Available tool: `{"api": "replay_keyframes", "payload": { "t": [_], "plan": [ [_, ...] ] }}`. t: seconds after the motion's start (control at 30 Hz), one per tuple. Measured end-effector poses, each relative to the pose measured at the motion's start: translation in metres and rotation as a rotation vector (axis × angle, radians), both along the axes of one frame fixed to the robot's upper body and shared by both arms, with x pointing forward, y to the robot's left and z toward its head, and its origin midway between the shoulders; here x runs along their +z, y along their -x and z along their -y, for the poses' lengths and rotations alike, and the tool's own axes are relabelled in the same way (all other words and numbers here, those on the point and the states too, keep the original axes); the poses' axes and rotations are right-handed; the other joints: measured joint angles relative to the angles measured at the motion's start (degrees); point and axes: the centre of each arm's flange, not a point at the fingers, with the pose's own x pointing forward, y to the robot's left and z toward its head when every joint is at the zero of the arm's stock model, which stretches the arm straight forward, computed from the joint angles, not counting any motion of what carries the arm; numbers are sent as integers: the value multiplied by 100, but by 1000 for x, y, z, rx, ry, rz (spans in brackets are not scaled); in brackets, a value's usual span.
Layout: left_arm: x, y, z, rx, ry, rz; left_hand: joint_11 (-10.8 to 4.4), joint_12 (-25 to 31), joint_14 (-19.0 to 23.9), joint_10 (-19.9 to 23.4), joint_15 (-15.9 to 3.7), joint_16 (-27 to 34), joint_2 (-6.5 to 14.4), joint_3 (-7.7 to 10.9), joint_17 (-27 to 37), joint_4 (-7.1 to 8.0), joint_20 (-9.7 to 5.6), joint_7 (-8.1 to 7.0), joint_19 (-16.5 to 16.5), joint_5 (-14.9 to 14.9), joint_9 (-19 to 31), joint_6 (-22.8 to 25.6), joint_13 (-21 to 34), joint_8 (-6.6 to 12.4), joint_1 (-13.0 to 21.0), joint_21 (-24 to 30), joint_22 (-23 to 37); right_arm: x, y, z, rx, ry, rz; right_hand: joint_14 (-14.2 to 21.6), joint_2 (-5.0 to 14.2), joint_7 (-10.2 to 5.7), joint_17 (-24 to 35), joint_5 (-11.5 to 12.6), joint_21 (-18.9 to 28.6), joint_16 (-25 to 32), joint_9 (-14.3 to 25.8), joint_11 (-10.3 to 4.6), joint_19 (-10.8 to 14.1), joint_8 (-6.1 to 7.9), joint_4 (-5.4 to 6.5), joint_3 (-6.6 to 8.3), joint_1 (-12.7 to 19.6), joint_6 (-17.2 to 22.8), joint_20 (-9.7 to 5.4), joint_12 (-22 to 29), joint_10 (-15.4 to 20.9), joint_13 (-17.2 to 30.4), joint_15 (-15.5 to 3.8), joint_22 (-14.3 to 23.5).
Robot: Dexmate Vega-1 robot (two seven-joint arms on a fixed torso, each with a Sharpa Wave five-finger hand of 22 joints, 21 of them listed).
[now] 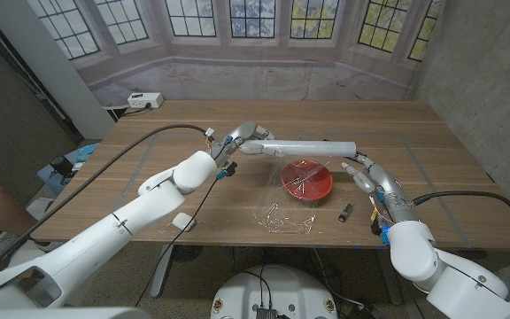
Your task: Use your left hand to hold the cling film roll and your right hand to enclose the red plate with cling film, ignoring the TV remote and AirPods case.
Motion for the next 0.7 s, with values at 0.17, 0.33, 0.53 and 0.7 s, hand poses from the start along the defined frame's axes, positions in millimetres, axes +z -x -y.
{"api": "replay_keyframes", "payload": {
  "t": [0.17, 0.33, 0.53, 0.7],
  "plan": [
    [1, -3, 1, 0, -12, 2, 0, 0, 0, 0, 0, 0, 0, 0, 0, 0, 0, 0, 0, 0, 1, 0, 0, -3, 0, 0, 0, -2, 0, -2, 5, -6, 2, 0, 0, 0, 0, 0, 0, 0, -1, 0, 0, 0, 0, 0, 0, 0, 0, 0, 0, 0, 0, 0],
    [3, -5, 2, 0, -22, 5, 0, 0, 0, 0, 0, 0, 0, 0, 0, 0, 0, -1, 0, 0, 1, -1, 0, -6, 0, 0, 0, -4, -1, -3, 7, -12, 4, 0, 0, 0, 0, 0, 0, 0, 0, 0, 0, 0, 0, 0, 0, -1, 0, 0, 0, 0, 0, 0],
    [4, -7, 2, 2, -34, 8, 0, 1, 0, 0, 0, 0, 0, 0, 0, 0, 0, -1, 0, 0, 0, -1, 0, -7, 0, 0, 0, -4, -2, -4, 8, -16, 9, 30, 0, 0, 0, 0, 0, 0, 3, 11, 0, -1, 0, 0, 0, -1, 0, 0, 11, 0, 31, 0],
    [6, -9, 2, 4, -43, 12, 0, 1, 0, 0, 0, 0, 0, -17, 0, -17, 0, -2, 0, 0, 0, -2, 0, -7, 0, 0, 0, -4, -4, -6, 10, -19, 12, 30, 0, 0, 0, 0, 0, 0, 3, 11, 20, -1, 0, 0, 0, -1, -21, 0, 11, 0, 31, 0]
  ]
}}
